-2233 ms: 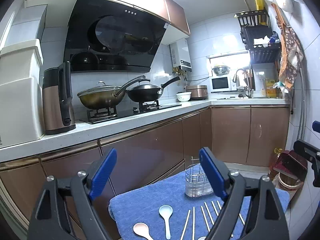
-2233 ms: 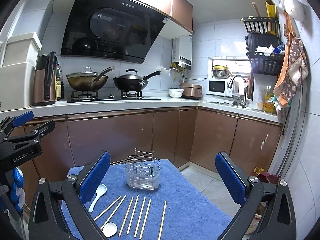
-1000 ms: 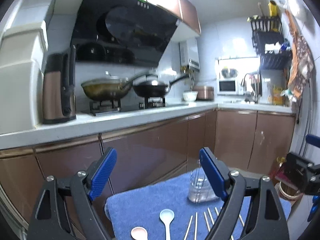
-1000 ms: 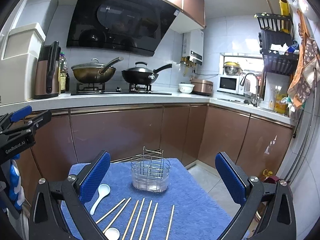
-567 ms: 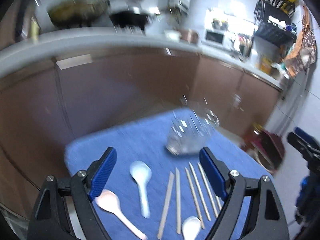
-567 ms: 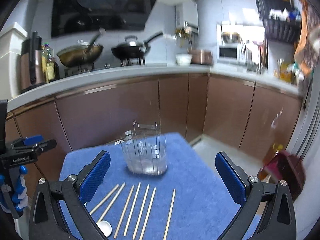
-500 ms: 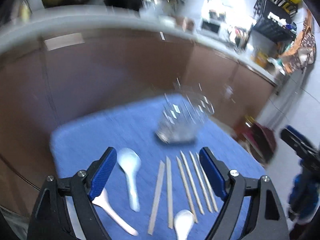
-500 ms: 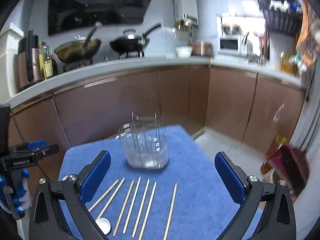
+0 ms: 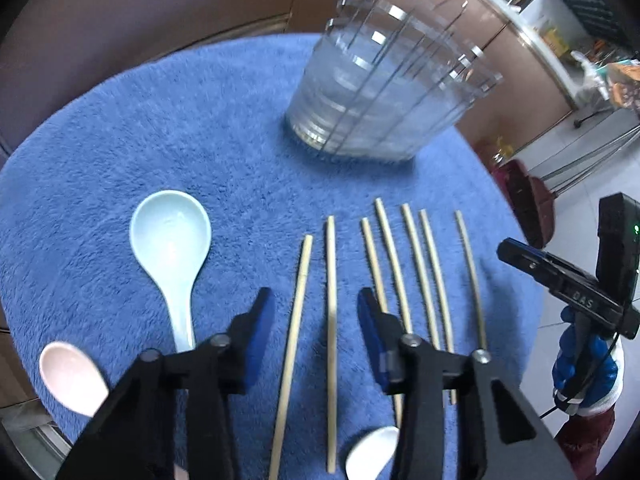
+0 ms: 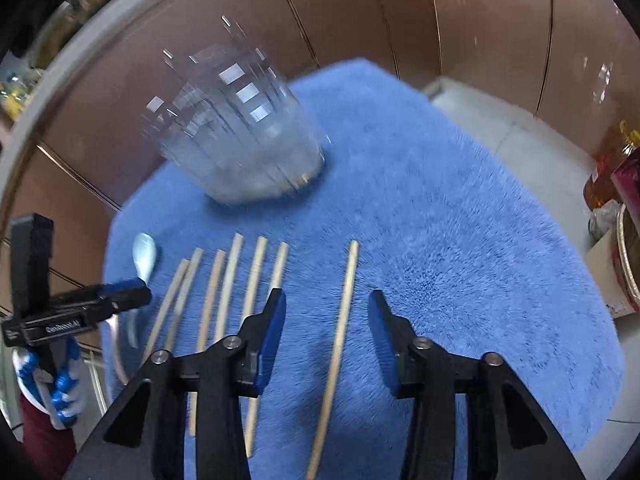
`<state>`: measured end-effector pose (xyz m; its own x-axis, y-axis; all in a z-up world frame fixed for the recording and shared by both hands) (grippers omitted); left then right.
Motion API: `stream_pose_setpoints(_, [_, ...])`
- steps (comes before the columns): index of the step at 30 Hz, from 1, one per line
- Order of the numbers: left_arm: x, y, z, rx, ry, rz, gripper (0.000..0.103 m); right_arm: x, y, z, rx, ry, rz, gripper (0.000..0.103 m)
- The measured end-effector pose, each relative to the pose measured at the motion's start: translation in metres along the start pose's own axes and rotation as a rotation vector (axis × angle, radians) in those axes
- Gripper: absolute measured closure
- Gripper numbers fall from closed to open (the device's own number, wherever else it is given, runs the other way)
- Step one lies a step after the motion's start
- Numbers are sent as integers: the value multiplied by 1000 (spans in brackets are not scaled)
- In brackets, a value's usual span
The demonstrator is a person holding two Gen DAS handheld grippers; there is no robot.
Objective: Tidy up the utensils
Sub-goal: 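Lower the right tool onto a wooden chopstick and close it while the left tool grasps another chopstick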
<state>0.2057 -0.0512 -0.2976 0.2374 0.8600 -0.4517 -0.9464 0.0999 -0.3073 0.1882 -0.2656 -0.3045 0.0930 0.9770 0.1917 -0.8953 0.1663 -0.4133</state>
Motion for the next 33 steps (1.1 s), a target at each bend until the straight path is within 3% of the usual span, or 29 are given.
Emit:
stream_pose_setpoints(6, [6,-8,-24,64,-59,-3,82,-8,-7,-30,89,24,1,71])
stream_pose_setpoints(15, [2,-25,-49,86,-124,-32,92,-4,-30,-62,150,77,30,78])
stream_pose_setpoints(24, [-18,-24,-63,31,-184,-82,98,9,-28,-64,145,143,60,96])
stream_pose_setpoints(29, [-24,-15,-41,-46,-180,-107,98,11,-21,-44,109,112,47,97])
stream_pose_setpoints(33, [-38,-11,-7,-146,-149,-115,98,18,-17,-2,26,64,55,97])
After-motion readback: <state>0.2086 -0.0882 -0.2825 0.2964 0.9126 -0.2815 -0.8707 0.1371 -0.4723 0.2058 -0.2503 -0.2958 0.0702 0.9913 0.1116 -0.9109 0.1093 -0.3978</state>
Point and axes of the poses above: each gripper's, at about its wrist camera, not at the fingertips, and z roughly against the way its jaws point, x to its left, y to its underside, the point moved 6 cm from there along -z, roughly the way its jaws point, and after that the axes turned 8 degrees about y, right-handed, at the moved point
